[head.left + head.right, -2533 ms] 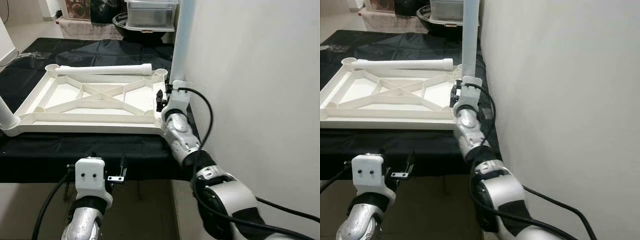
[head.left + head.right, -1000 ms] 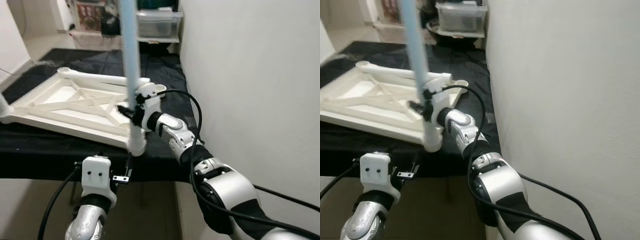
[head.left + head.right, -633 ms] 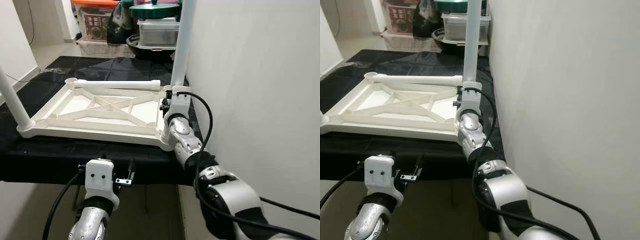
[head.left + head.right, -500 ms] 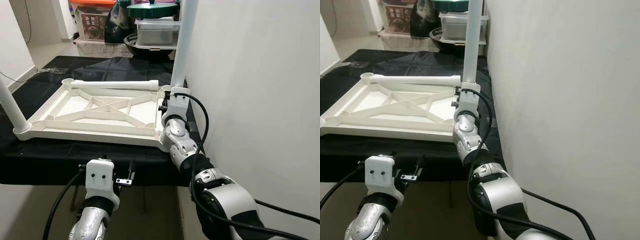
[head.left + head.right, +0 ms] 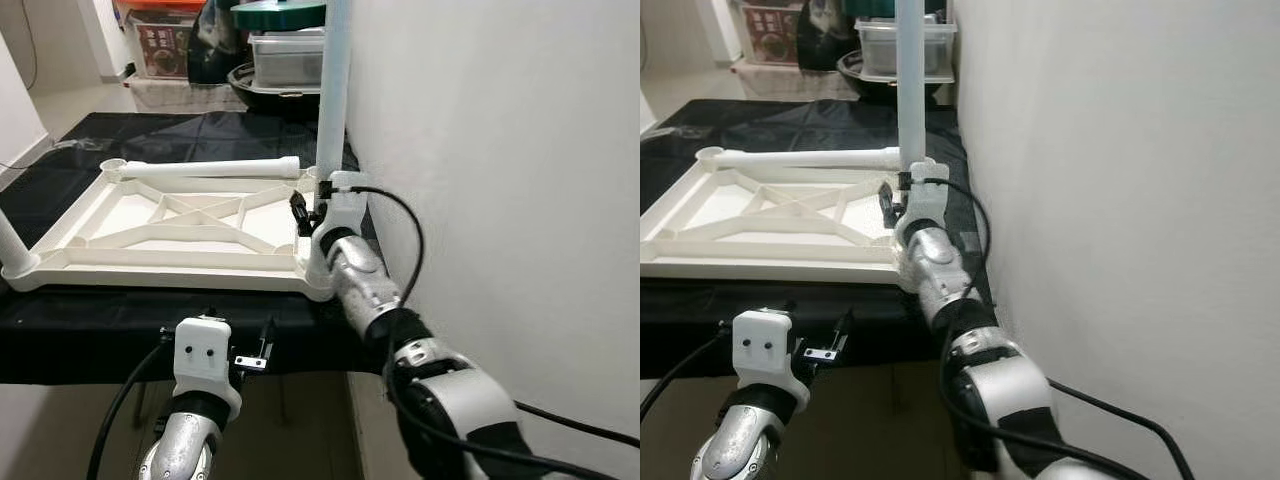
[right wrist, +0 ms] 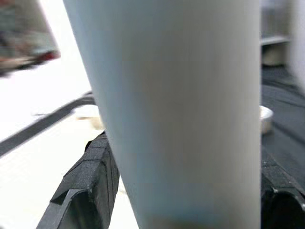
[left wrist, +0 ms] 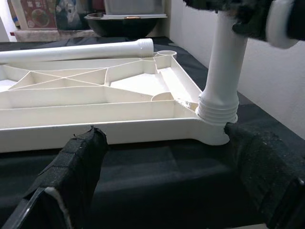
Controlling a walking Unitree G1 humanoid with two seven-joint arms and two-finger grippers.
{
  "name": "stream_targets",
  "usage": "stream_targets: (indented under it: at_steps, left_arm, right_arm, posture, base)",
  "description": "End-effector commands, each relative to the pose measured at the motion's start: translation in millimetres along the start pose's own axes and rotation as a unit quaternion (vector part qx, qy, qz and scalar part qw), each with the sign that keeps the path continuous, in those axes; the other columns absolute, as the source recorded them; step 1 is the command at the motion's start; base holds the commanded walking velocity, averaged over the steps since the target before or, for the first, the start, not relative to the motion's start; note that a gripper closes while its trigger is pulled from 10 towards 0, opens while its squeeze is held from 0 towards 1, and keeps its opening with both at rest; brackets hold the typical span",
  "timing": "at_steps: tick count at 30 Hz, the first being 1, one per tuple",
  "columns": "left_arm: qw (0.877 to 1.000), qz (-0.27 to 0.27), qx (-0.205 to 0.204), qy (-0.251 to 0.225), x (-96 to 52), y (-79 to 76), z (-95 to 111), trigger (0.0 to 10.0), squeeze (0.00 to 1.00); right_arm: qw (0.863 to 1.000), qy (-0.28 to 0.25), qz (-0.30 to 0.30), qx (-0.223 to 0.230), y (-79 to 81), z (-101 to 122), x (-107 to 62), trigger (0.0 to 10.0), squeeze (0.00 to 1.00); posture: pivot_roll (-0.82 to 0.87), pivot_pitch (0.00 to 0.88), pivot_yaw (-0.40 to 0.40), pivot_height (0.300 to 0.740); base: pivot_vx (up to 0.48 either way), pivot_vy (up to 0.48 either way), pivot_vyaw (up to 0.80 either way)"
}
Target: Building children table
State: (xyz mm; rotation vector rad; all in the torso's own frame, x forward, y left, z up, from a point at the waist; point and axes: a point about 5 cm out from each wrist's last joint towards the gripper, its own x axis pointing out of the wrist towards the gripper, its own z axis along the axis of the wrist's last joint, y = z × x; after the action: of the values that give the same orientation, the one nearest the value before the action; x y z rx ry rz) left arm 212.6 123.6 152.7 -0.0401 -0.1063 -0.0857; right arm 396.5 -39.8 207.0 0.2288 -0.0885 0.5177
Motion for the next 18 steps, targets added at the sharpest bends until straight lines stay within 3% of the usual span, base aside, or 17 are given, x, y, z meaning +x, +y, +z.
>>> stream_targets:
  at_steps: [1, 2, 4, 5, 6, 7, 8, 9, 10, 12, 13, 15, 18]
  left_arm:
    - [1.000, 0.000, 0.000, 0.009, 0.7, 1.4, -5, 10.0, 0.00]
    - [1.000, 0.000, 0.001, 0.009, 1.0, 1.6, -5, 10.0, 0.00]
    - [1.000, 0.000, 0.001, 0.009, 1.0, 1.6, -5, 10.0, 0.00]
    - [1.000, -0.001, 0.001, 0.009, 1.6, 0.9, -6, 10.0, 0.00]
    - [1.000, -0.001, 0.001, 0.009, 1.6, 0.9, -6, 10.0, 0.00]
    - [1.000, -0.001, 0.000, 0.008, 2.2, 0.1, -6, 10.0, 0.00]
    - [1.000, -0.001, 0.000, 0.008, 2.2, 0.1, -6, 10.0, 0.00]
    - [1.000, -0.002, 0.000, 0.007, 2.7, -0.7, -6, 10.0, 0.00]
    - [1.000, -0.002, 0.000, 0.007, 2.7, -0.7, -6, 10.0, 0.00]
    - [1.000, -0.002, 0.001, 0.005, 3.2, -1.4, -5, 10.0, 0.00]
    - [1.000, -0.002, 0.001, 0.005, 3.2, -1.4, -5, 10.0, 0.00]
    - [1.000, 0.000, 0.001, 0.001, 3.8, -1.0, -4, 10.0, 0.00]
    - [1.000, 0.001, 0.002, 0.000, 3.8, -1.4, -4, 10.0, 0.00]
  right_arm:
    - [0.991, 0.038, 0.128, 0.014, 11.8, -6, -0.7, 10.0, 0.00]
    - [0.985, 0.049, 0.164, 0.011, 12.1, -7, -2.3, 10.0, 0.00]
    - [0.985, 0.049, 0.164, 0.011, 12.1, -7, -2.3, 10.0, 0.00]
    - [0.974, 0.066, 0.216, 0.010, 14.4, -8, -5.0, 10.0, 0.00]
    - [0.974, 0.066, 0.216, 0.010, 14.4, -8, -5.0, 10.0, 0.00]
    - [0.960, 0.086, 0.265, 0.009, 17.4, -9, -7.3, 10.0, 0.00]
    - [0.960, 0.086, 0.265, 0.009, 17.4, -9, -7.3, 10.0, 0.00]
    - [0.945, 0.105, 0.309, 0.009, 21.6, -10, -9.0, 10.0, 0.00]
    - [0.945, 0.105, 0.309, 0.009, 21.6, -10, -9.0, 10.0, 0.00]
    - [0.912, 0.134, 0.387, -0.005, 34.9, -11, -10.4, 10.0, 0.00]
    - [0.912, 0.134, 0.387, -0.005, 34.9, -11, -10.4, 10.0, 0.00]
    - [0.890, 0.138, 0.434, -0.013, 50.7, -9, -8.5, 10.0, 0.00]
    - [0.878, 0.133, 0.459, -0.007, 59.2, -7, -7.7, 10.0, 0.00]
  posture:
    - [0.01, 0.007, -0.022, 0.740]
    - [0.01, 0.007, -0.022, 0.740]
    - [0.01, 0.007, -0.022, 0.740]
    - [0.02, 0.000, -0.036, 0.740]
    - [0.02, 0.000, -0.036, 0.740]
    - [0.03, 0.000, -0.042, 0.740]
    - [0.03, 0.000, -0.042, 0.740]
    - [0.03, 0.000, -0.051, 0.740]
    - [0.03, 0.000, -0.051, 0.740]
    - [0.04, 0.000, -0.056, 0.740]
    - [0.04, 0.000, -0.056, 0.740]
    - [0.05, 0.000, -0.065, 0.740]
    - [0.05, 0.000, -0.068, 0.740]
  base:
    - [0.000, 0.000, 0.00]
    - [0.000, 0.000, 0.00]
    - [0.000, 0.000, 0.00]
    - [0.000, 0.000, 0.00]
    - [0.000, 0.000, 0.00]
    - [0.000, 0.000, 0.00]
    - [0.000, 0.000, 0.00]
    - [0.000, 0.000, 0.00]
    - [0.000, 0.000, 0.00]
    - [0.000, 0.000, 0.00]
    - [0.000, 0.000, 0.00]
    - [0.000, 0.000, 0.00]
    - [0.000, 0.000, 0.00]
